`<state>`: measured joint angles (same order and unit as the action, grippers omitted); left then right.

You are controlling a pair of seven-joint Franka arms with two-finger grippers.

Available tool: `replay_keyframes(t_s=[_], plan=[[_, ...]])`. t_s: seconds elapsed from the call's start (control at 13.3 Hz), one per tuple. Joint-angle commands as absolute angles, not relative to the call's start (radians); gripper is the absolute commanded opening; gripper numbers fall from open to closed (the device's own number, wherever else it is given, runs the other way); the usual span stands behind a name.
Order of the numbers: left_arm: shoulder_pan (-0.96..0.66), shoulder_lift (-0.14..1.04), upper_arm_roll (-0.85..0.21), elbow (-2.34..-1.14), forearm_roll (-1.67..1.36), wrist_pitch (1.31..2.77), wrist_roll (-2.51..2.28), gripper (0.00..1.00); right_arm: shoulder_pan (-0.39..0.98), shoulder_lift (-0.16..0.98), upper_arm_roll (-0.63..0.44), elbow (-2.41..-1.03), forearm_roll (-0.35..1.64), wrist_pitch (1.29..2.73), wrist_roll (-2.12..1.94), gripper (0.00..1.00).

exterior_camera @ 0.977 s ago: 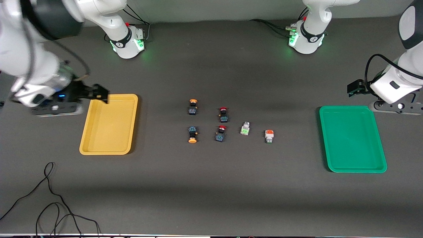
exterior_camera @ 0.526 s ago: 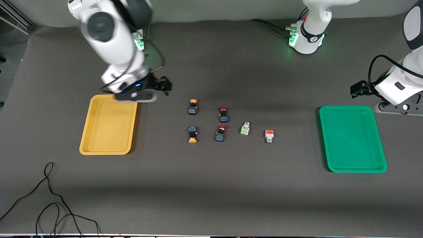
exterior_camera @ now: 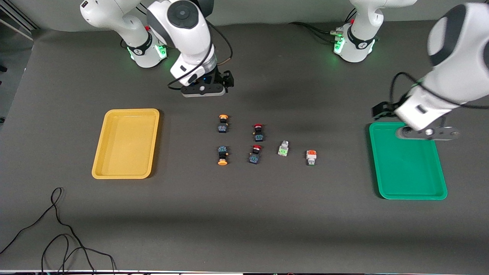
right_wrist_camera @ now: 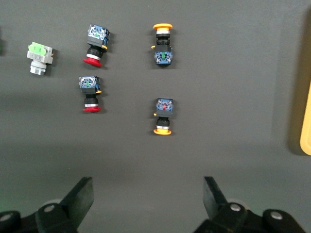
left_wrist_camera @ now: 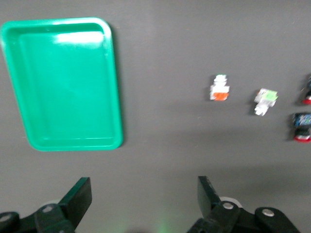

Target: Place green and yellow buttons in trays

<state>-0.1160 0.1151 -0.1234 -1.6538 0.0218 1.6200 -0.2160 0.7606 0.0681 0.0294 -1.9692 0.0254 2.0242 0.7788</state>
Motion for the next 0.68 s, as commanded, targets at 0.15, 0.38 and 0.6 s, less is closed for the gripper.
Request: replay_keyframes(t_s=[0.15, 0.38, 0.6], plan=[[-0.204, 0.262, -0.114, -1.629, 0.017, 1.736, -0.345, 0.98, 0.759, 0.112, 0.005, -2.207, -0.008, 2.380, 0.793, 1.00], [-0.224, 0.366, -0.114, -1.643, 0.017, 1.840, -0.354, 0.98, 0.761, 0.277, 0.003, -2.209, -0.021, 2.573, 0.795, 1.00], [-0.229, 0.454, -0.114, -1.678, 0.017, 1.986, -0.356, 0.98, 0.773, 0.412, -0.020, -2.207, -0.023, 2.726, 0.795, 1.00]])
